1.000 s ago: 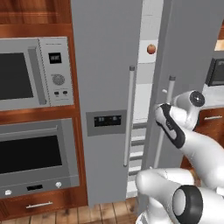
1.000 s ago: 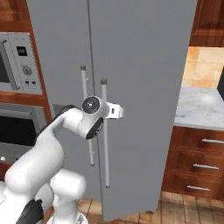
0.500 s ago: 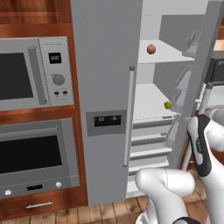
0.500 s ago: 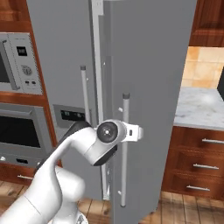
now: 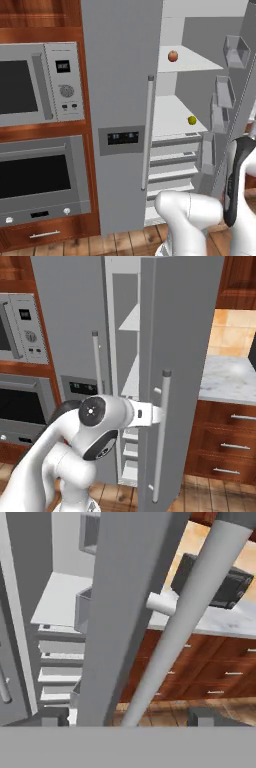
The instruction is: Retrieve the peach and pear from the fridge and place them into the bowl on the dining table.
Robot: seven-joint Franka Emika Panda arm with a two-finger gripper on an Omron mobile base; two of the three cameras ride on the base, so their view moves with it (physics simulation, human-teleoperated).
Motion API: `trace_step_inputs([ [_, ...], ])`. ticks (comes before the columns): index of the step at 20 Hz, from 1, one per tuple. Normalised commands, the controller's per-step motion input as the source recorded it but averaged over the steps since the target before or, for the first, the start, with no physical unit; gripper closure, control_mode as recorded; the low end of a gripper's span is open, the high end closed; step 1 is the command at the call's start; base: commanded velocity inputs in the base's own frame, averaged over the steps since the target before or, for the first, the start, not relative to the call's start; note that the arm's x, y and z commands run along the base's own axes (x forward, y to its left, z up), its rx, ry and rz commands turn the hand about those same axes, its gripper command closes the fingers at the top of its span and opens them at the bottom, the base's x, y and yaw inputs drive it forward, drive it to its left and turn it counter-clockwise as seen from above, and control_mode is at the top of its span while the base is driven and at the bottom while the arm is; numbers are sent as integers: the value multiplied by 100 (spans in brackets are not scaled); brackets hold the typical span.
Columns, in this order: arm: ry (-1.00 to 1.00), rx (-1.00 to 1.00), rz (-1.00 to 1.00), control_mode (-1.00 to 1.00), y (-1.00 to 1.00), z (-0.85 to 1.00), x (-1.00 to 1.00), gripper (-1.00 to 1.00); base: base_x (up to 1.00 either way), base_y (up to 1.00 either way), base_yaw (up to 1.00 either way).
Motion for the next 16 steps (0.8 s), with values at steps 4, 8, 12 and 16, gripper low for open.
trace_step_inputs([
  [4,20,-21,-31,-100,35,70,-48,-100,0,0,0],
  [8,1,-27,-2,-100,79,56,1,-100,0,0,0],
  [12,10,-23,0,-100,89,40,16,-100,0,0,0],
  [16,28,-12,3,-100,57,4,85,-100,0,0,0],
])
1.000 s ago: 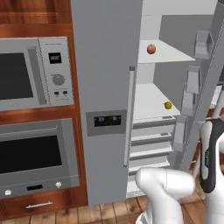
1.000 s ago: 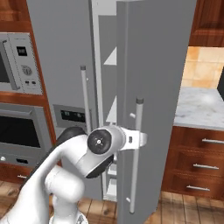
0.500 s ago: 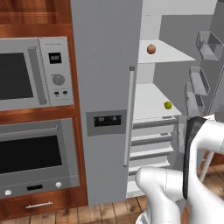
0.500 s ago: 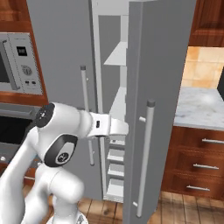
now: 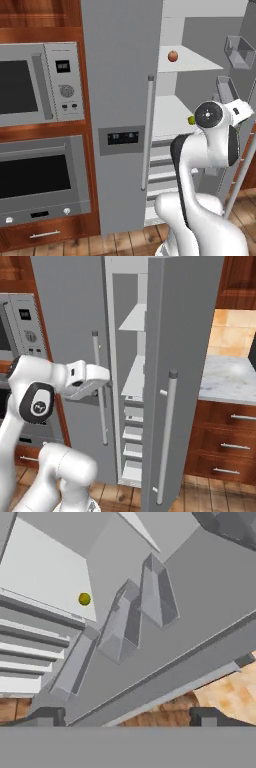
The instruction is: Retrieve the peach and pear from the fridge and place them into the bowl on the dining table.
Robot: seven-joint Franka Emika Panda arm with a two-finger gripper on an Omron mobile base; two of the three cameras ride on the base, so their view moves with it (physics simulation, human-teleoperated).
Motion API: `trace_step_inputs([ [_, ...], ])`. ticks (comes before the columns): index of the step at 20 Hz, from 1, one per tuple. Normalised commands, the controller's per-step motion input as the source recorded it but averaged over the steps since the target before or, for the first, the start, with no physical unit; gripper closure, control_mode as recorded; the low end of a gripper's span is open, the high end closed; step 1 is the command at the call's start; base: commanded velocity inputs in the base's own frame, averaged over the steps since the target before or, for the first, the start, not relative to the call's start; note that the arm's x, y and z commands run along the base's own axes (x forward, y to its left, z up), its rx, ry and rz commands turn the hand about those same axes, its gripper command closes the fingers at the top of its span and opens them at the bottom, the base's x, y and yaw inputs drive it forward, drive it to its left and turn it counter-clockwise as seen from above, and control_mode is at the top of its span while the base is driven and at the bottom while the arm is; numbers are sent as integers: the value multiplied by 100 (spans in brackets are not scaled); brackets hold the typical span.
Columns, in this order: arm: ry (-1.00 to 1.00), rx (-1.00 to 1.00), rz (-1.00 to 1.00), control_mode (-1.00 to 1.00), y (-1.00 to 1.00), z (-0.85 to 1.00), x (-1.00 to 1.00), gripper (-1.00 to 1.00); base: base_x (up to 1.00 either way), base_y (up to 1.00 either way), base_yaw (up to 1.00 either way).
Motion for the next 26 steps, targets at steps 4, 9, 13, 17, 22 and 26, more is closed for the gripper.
trace_step_inputs([
  [4,29,0,0,-100,4,0,100,-100,0,0,0],
  [9,13,-4,-2,-100,-1,0,93,-100,0,0,0],
  [13,13,-26,-18,-100,-26,-2,53,-100,0,0,0],
  [17,11,-24,-15,-100,-54,-4,54,-100,0,0,0],
  [22,12,-4,-1,-100,-69,-26,43,-100,0,0,0],
  [26,7,-1,0,-100,-27,-49,53,-100,0,0,0],
])
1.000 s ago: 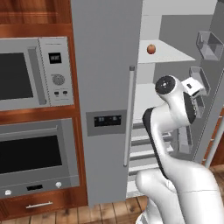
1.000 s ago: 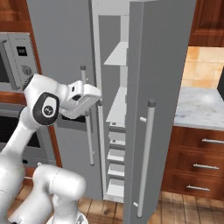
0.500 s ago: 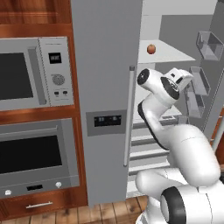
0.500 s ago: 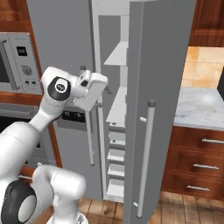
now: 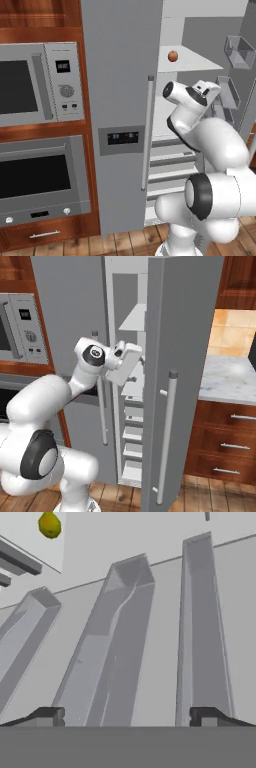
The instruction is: Retrieve the peach and pear from the fridge and place them into the bowl on the dining table.
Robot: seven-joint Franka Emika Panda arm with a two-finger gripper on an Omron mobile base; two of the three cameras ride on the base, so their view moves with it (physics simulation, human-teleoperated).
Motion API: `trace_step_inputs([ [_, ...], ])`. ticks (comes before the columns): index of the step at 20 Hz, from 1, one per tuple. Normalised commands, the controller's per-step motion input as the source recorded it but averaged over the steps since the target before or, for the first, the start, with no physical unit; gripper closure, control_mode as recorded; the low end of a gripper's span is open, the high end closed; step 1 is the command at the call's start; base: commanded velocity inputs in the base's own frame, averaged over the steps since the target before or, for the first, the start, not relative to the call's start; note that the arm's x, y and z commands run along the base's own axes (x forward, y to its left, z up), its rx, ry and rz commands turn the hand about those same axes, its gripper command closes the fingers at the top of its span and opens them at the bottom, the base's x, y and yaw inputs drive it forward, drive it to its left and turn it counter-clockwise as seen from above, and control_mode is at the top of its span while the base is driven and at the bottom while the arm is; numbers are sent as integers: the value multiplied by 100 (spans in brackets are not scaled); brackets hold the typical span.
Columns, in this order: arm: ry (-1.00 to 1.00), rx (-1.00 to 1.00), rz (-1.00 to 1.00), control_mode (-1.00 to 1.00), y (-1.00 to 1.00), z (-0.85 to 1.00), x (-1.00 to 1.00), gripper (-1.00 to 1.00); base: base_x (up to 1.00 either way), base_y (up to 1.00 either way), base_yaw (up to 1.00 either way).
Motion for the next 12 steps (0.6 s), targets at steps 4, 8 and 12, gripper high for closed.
trace_step_inputs([
  [4,8,0,0,-100,-21,-31,56,-100,0,0,0],
  [8,3,-1,0,-100,-26,-5,30,-100,0,0,0],
  [12,1,-2,0,-100,-53,-1,1,-100,0,0,0],
])
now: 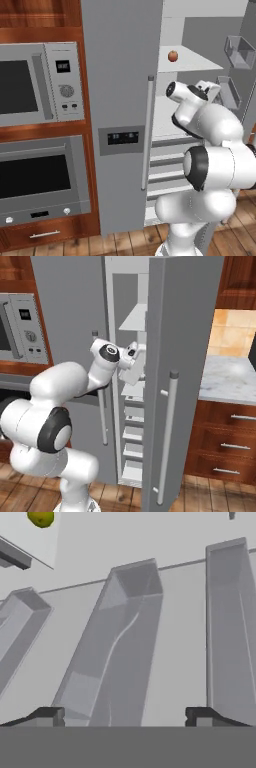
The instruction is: Retrieve the peach and pear from the fridge and place them into the bowl on the dining table.
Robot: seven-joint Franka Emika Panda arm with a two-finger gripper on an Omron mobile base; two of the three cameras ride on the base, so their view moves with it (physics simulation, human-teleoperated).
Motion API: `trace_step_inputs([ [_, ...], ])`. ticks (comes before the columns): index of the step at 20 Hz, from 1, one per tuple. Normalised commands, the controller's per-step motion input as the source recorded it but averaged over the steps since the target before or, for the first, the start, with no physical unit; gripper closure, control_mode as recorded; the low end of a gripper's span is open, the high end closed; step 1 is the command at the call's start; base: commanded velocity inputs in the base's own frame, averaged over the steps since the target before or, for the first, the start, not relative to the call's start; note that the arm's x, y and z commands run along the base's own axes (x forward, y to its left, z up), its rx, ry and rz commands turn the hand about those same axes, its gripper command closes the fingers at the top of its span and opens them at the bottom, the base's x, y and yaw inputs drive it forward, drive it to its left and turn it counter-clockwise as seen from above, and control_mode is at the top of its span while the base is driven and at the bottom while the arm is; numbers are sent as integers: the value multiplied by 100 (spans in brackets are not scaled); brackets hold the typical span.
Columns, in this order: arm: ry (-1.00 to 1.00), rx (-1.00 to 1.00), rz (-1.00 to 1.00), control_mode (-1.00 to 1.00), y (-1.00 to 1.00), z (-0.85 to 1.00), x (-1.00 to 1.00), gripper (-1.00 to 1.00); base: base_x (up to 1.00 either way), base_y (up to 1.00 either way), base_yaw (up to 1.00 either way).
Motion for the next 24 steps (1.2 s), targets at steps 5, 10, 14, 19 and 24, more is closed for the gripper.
trace_step_inputs([
  [5,1,-1,-3,-100,-86,-4,-42,-100,0,0,0],
  [10,-1,0,-8,-100,-98,-2,-91,-100,0,0,0],
  [14,-20,-1,-1,-100,-31,15,-100,-100,0,0,0],
  [19,-18,-15,0,-100,86,71,-88,-100,0,0,0],
  [24,-1,-8,-6,-100,100,39,-33,-100,0,0,0],
])
